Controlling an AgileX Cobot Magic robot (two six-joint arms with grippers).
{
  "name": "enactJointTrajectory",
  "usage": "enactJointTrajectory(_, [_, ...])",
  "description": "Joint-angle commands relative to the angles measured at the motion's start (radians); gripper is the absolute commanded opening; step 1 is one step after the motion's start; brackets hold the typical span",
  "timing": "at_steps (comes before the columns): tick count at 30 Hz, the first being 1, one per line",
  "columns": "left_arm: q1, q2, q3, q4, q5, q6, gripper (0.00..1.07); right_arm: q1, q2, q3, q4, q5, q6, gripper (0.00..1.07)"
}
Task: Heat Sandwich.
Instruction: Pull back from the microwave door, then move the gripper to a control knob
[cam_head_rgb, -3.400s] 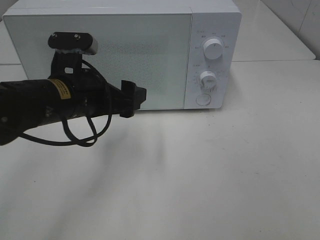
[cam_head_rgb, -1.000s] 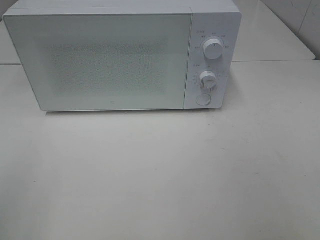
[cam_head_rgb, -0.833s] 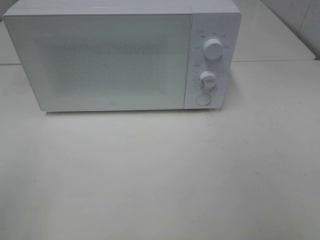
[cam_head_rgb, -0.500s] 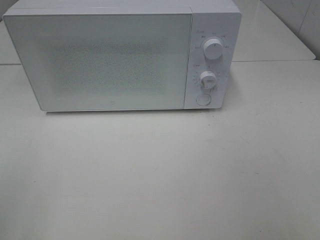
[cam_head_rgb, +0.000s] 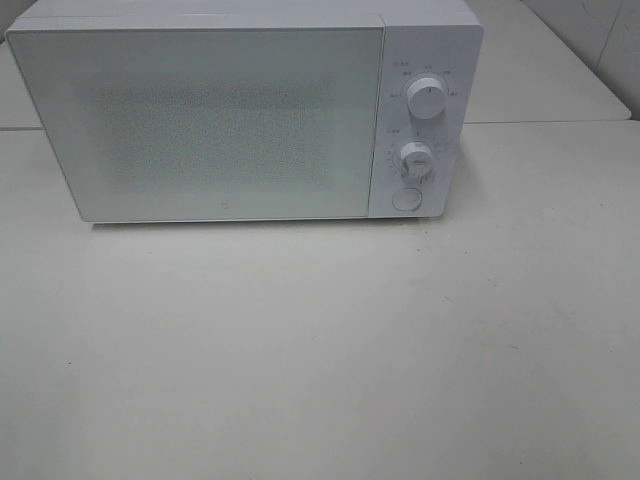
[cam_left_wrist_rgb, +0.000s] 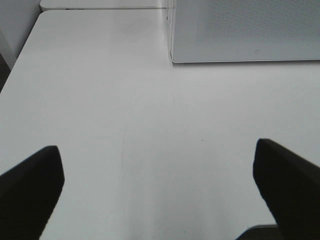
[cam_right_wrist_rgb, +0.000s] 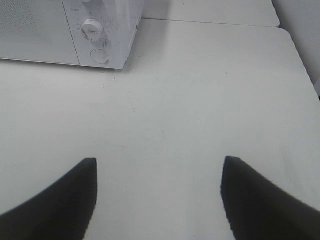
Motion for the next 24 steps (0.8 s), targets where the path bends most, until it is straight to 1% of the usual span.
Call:
enactJointTrajectory(1, [0.000, -0.023, 0.002, -0.011, -0.013, 0.003, 0.98, -0.008, -0.028, 0.001, -0.001, -0.005, 0.006, 0.68])
enactJointTrajectory(24, [0.000, -0.023, 0.002, -0.011, -0.013, 0.003, 0.98, -0.008, -0.028, 0.001, -0.001, -0.005, 0.006, 0.68])
